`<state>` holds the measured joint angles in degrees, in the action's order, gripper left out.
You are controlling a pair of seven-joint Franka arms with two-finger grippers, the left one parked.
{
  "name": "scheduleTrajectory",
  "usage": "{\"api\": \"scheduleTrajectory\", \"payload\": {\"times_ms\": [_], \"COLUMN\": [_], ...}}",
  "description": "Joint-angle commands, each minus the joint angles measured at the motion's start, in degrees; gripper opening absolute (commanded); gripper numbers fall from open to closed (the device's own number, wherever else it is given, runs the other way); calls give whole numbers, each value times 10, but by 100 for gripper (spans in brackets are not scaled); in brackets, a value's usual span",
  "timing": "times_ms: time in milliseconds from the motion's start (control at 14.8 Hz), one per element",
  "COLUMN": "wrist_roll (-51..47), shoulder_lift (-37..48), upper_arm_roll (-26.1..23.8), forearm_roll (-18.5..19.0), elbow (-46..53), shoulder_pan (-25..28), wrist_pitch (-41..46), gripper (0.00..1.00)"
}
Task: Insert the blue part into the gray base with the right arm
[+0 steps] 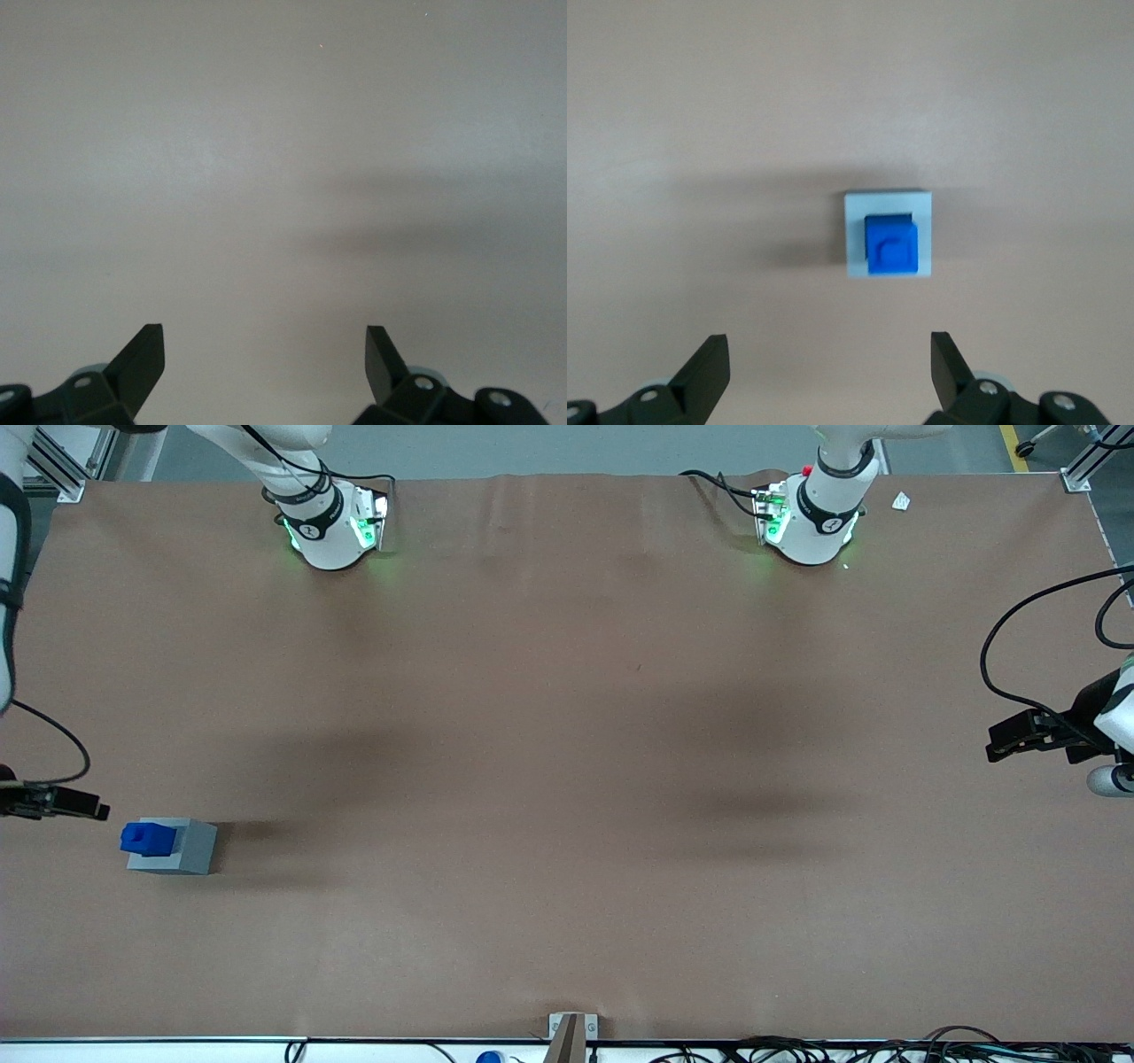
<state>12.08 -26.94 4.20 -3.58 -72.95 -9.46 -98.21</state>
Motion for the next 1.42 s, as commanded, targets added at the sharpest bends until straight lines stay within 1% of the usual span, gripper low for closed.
{"api": "scheduleTrajectory", "payload": {"times_ms": [0,271,746,881,1220,1356], "wrist_roll": [-21,-72,-130,-170,-169,-167], "shoulder_lift": [50,109,273,310,382,402], "upper_arm_roll": [-2,-2,-2,-2,-8,-13], "forearm_roll": [-4,-5,-5,-4,-2,14], "elbow": [-20,-37,-169,-201,-270,-285], "shoulder_pan": [13,42,102,120,125,125], "wrist_pitch": [37,89,85,86,86,93], "gripper": [100,100,100,100,100,100]}}
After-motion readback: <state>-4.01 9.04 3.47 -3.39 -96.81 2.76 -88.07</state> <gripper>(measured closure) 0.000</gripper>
